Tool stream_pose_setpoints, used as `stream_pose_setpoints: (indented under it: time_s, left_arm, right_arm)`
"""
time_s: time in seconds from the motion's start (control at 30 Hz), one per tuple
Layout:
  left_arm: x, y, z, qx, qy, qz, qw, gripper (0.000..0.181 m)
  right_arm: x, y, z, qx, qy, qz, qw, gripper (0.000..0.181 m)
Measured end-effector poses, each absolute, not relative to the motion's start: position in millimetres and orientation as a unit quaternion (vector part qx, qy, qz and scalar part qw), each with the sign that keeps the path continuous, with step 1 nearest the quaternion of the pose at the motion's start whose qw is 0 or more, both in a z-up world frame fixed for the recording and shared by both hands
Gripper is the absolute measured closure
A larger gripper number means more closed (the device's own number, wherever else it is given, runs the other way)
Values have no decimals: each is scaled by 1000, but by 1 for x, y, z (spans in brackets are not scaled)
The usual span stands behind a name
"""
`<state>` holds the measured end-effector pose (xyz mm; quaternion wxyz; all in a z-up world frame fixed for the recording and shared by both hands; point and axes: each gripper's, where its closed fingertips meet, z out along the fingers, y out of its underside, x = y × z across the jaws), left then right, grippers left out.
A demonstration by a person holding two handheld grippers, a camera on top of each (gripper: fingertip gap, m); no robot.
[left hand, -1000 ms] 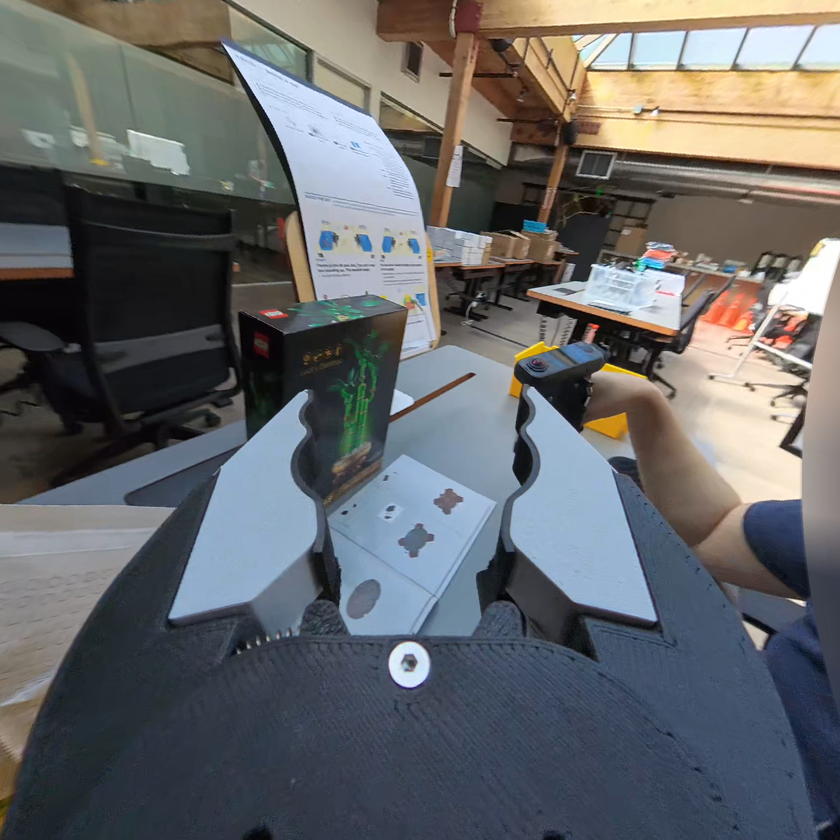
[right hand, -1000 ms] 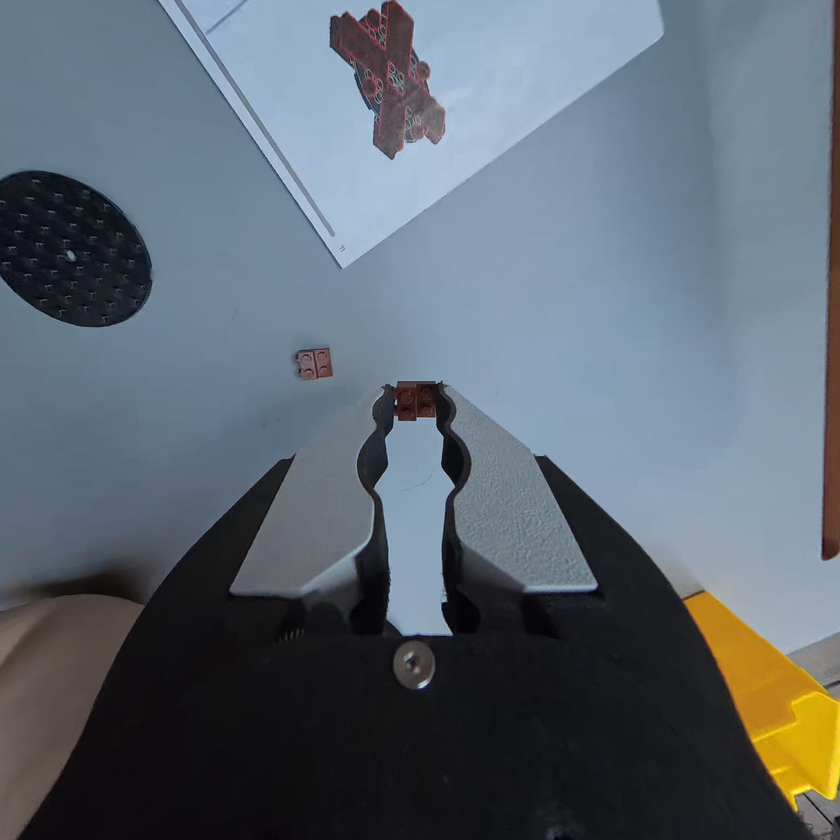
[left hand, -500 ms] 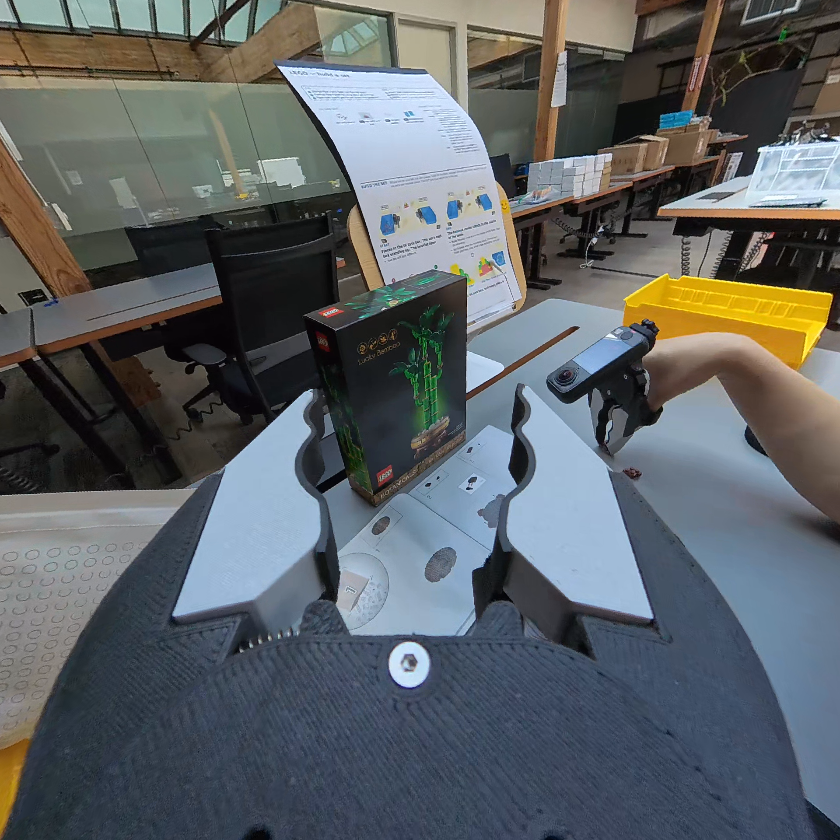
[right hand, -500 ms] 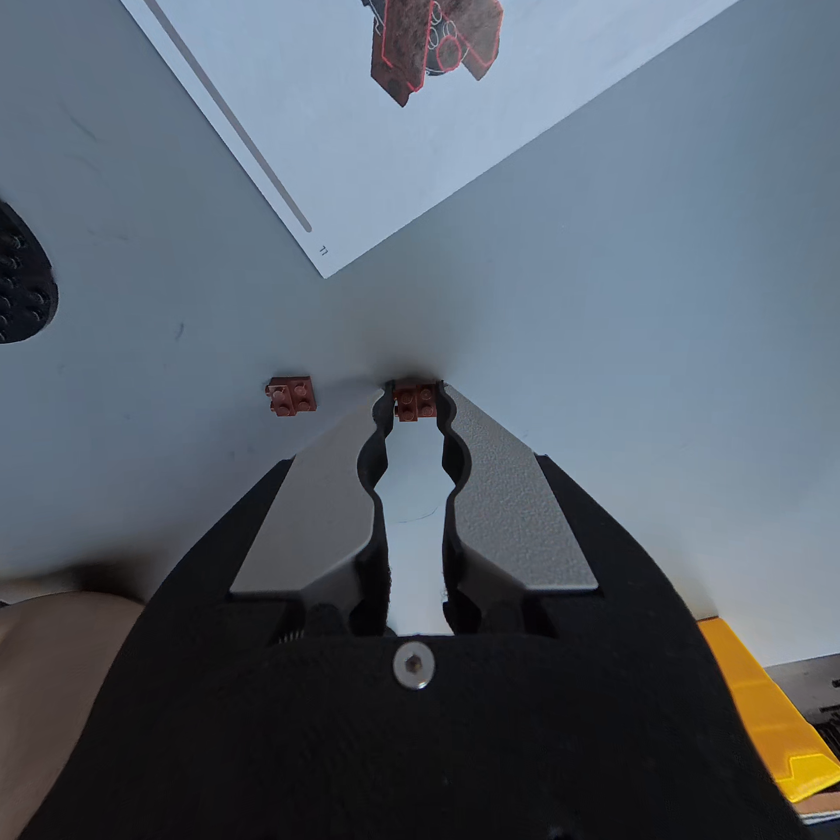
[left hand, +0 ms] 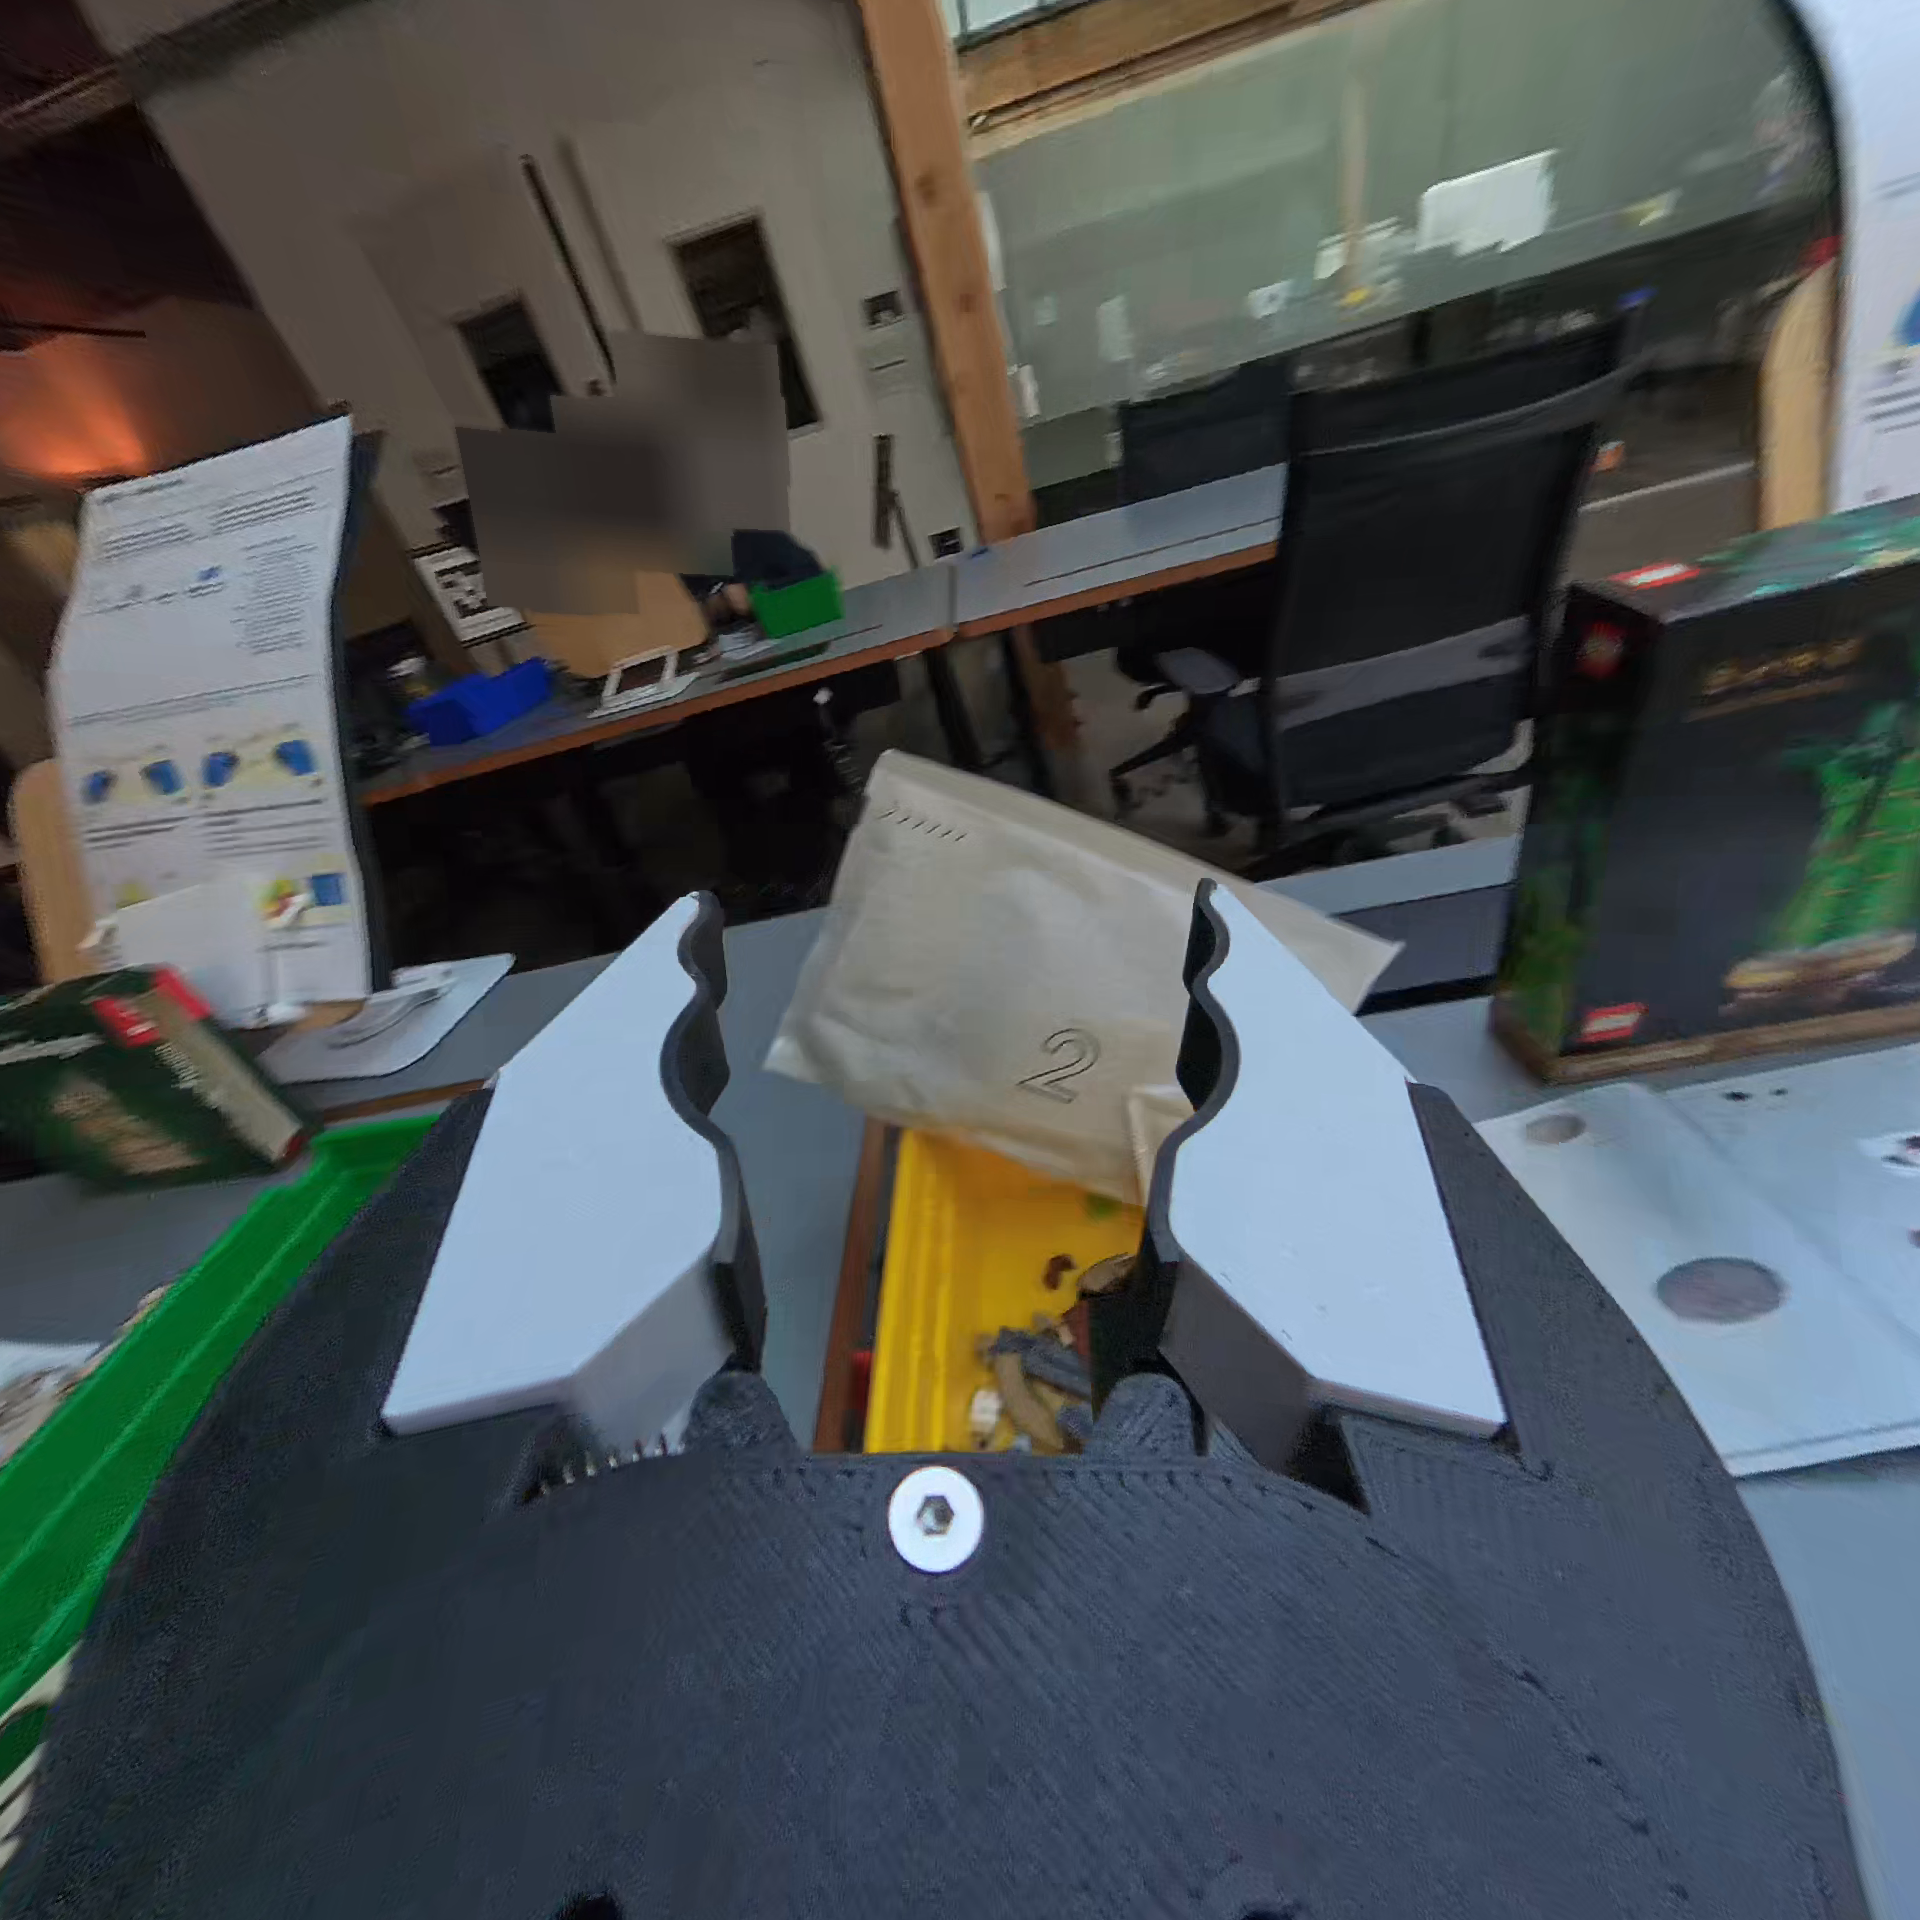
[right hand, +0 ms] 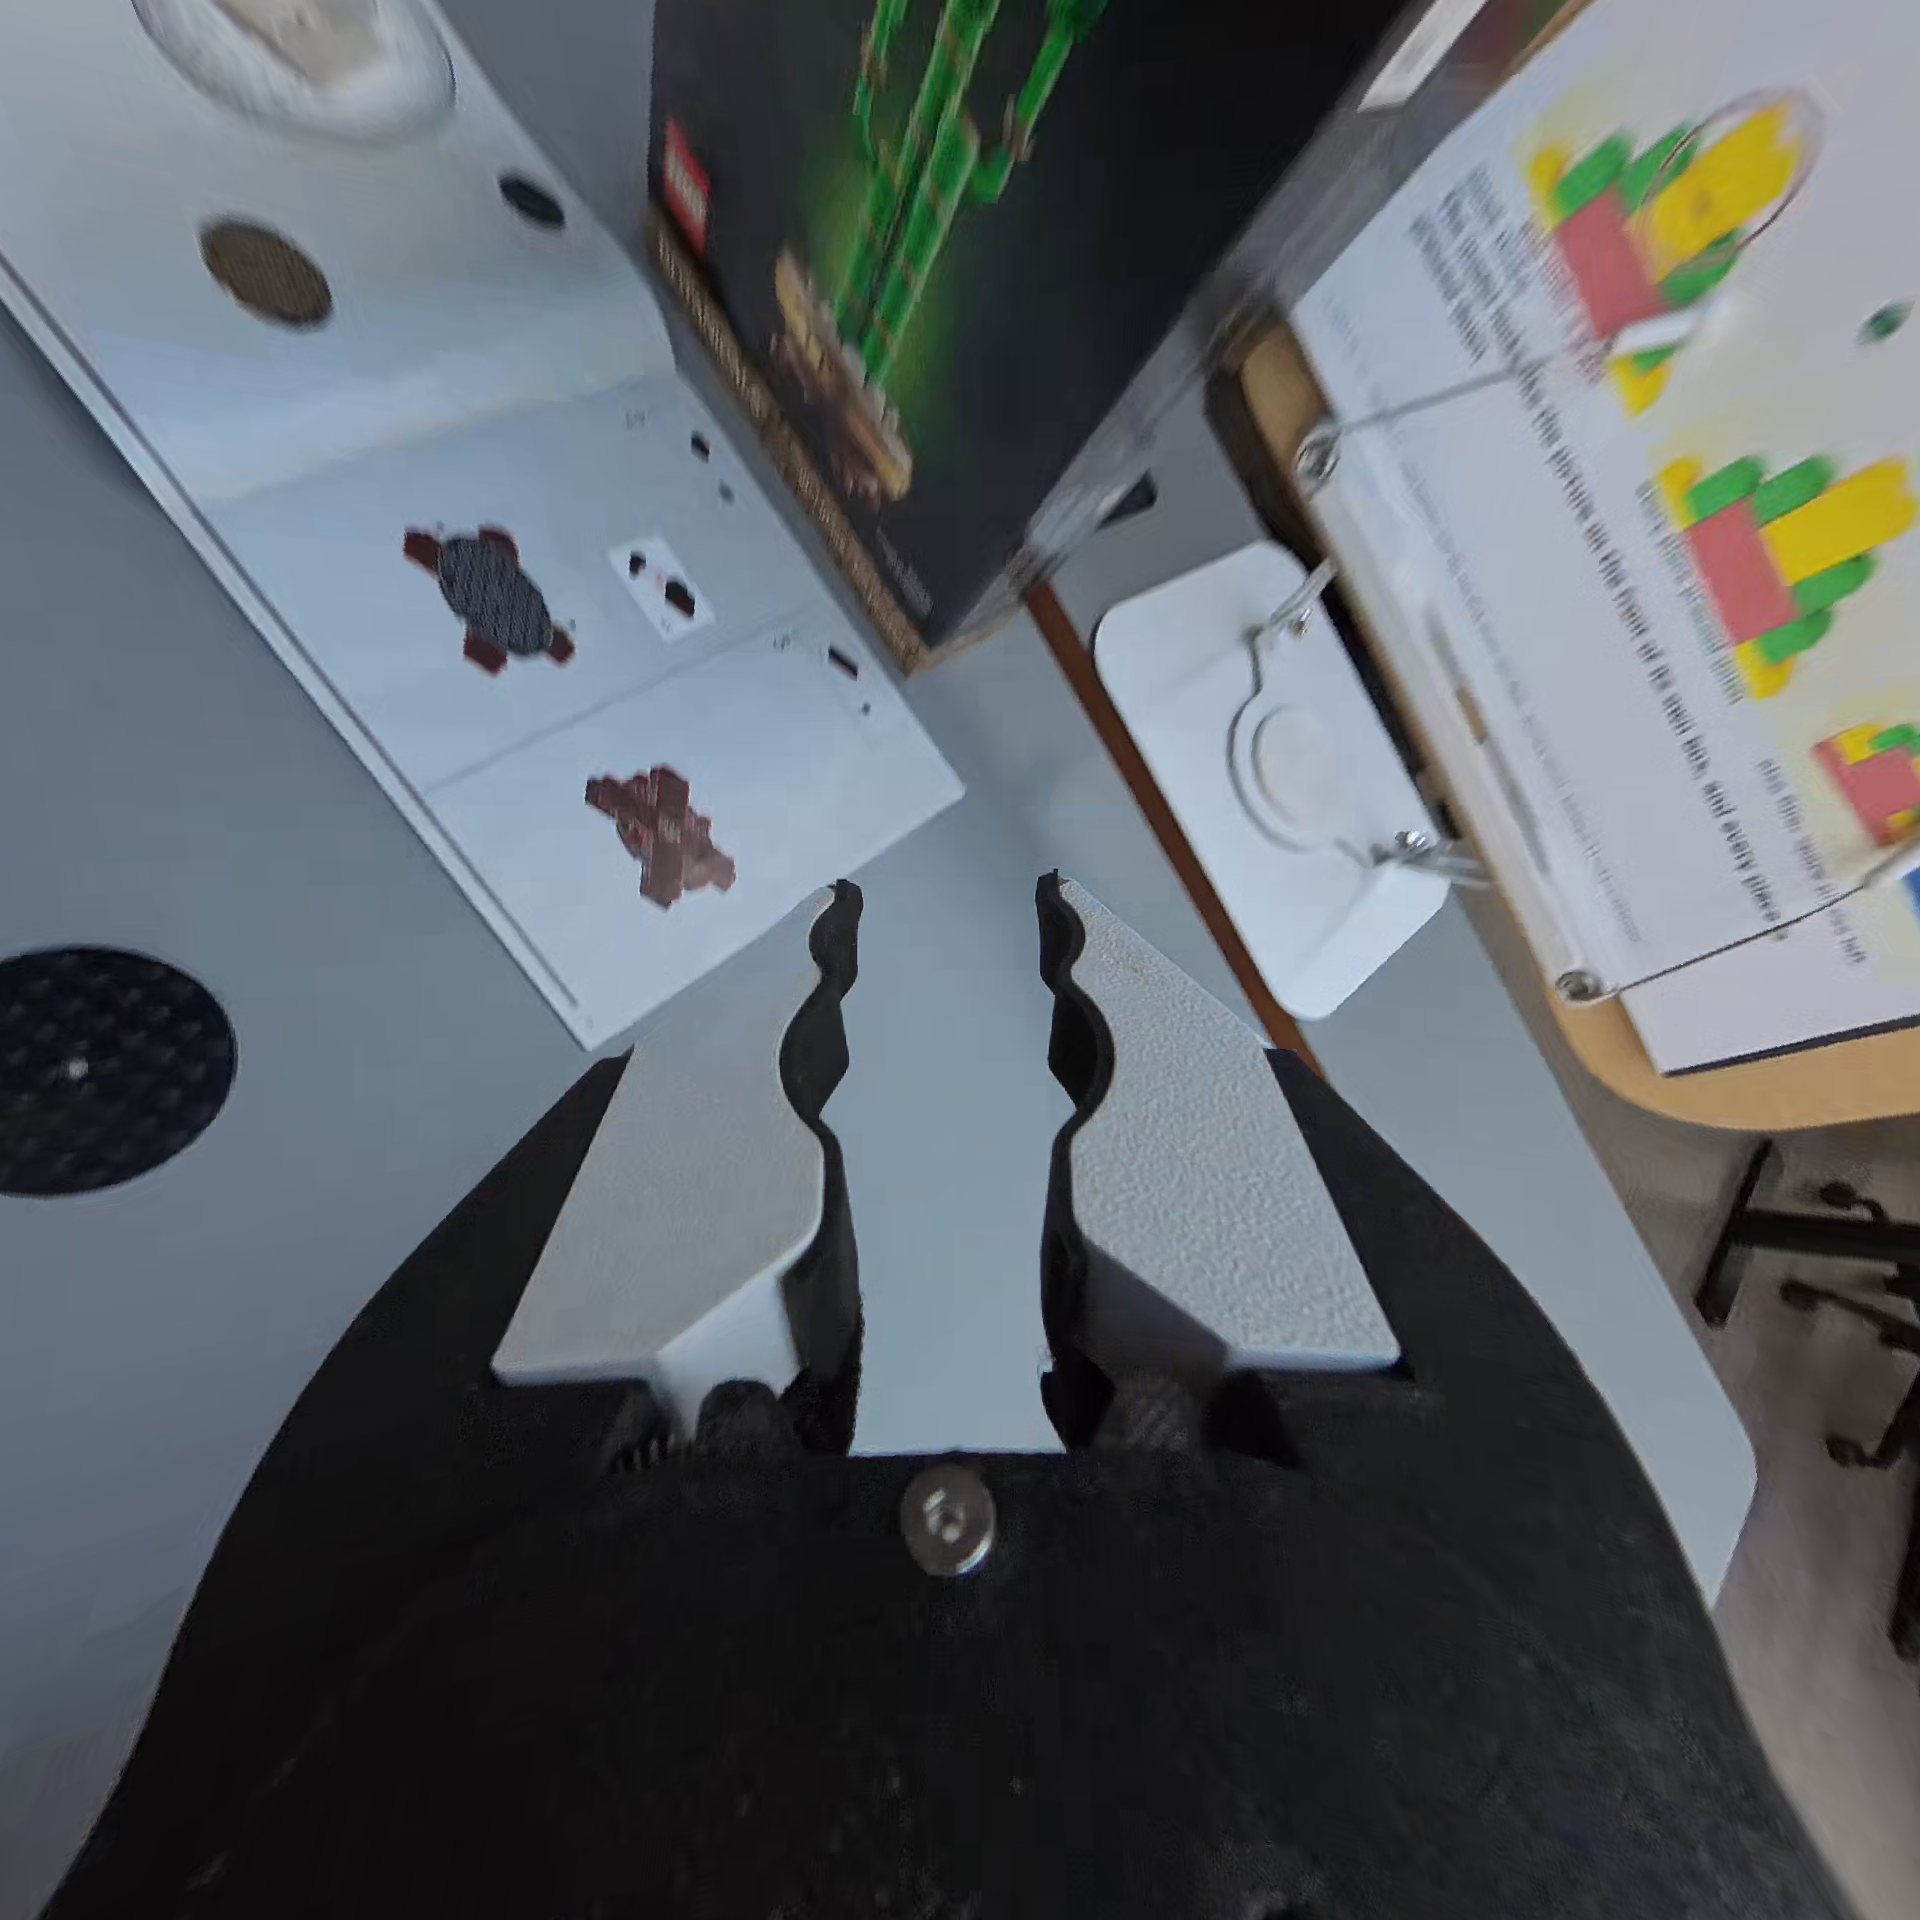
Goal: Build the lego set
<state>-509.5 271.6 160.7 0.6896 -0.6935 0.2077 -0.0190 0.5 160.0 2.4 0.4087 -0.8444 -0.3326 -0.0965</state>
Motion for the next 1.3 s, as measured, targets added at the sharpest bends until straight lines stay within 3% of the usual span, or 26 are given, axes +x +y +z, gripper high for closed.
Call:
stream_pose_setpoints:
  time_s: [0.17,0.3,0.5,0.63,0.8,0.87,1.13,1.3]
  left_arm:
    - [-526,277,65,-828,277,2,486,118]
    - [-536,322,8,-863,297,99,397,133]
    - [-517,342,-81,-904,337,67,256,151]
    - [-513,341,-94,-915,327,30,234,162]
    - [-484,323,-104,-913,351,-82,192,160]
    - [-488,322,-112,-900,391,-50,184,149]
    - [-488,314,-132,-865,477,-13,153,151]
    - [-496,319,-129,-815,548,47,182,141]
  right_arm:
    - [-30,171,74,-750,-316,-86,575,144]
    - [-51,173,77,-735,-332,-62,588,144]
    - [-57,177,67,-741,-340,-54,576,144]
    - [-57,178,66,-742,-344,-53,573,144]
    - [-60,178,62,-742,-355,-49,567,144]
    - [-63,178,61,-742,-360,-46,564,143]
    - [-69,174,58,-738,-381,-40,555,144]
    - [-72,173,53,-740,-393,-40,545,144]
